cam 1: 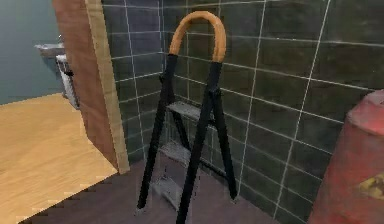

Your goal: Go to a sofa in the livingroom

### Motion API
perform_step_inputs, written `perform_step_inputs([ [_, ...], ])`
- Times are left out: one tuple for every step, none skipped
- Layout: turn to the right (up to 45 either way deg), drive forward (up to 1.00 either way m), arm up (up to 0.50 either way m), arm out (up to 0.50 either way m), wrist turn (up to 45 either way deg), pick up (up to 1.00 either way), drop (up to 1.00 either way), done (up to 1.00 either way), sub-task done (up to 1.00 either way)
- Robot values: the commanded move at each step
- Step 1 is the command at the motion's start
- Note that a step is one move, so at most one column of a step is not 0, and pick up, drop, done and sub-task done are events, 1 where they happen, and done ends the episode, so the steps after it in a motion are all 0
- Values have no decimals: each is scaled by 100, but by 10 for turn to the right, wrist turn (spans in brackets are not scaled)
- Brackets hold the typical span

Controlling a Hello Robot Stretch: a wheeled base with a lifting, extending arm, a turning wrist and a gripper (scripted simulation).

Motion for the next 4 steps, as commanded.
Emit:
perform_step_inputs([
  [-450,0,0,0,0,0,0,0,0],
  [-450,0,0,0,0,0,0,0,0],
  [-210,0,0,0,0,0,0,0,0],
  [0,100,0,0,0,0,0,0,0],
])
